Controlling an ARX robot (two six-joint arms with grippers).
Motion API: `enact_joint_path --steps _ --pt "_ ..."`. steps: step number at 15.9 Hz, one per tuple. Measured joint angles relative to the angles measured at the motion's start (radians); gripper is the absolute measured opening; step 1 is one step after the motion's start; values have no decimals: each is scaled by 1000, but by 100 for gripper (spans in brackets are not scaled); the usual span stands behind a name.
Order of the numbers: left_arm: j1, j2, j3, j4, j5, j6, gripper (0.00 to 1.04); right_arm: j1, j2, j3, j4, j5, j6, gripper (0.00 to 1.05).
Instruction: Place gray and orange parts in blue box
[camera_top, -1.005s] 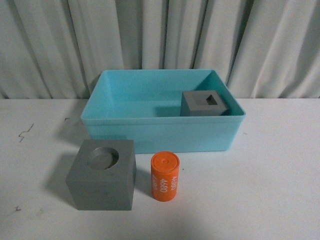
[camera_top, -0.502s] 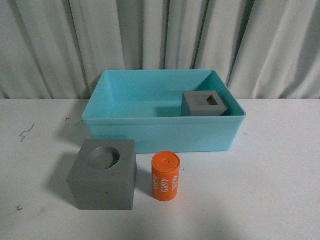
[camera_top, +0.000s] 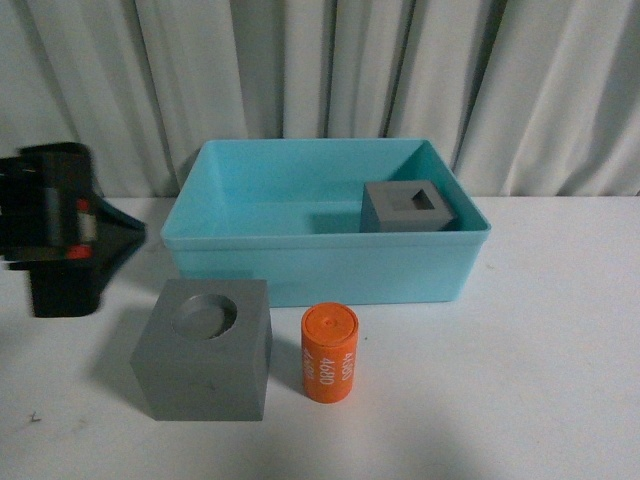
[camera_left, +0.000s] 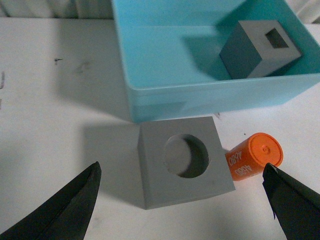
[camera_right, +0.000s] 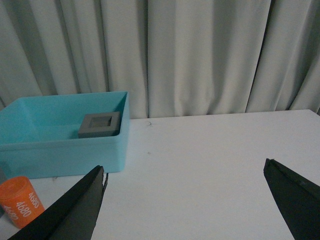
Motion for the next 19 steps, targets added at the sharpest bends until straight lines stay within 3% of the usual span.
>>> enact_joint_path --steps 7,12,19 --pt "-21 367 142 101 -2 53 98 0 0 0 0 0 0 98" --pt "-22 475 187 122 -2 82 98 0 0 0 0 0 0 98" --pt "48 534 214 130 2 137 98 0 0 0 0 0 0 98"
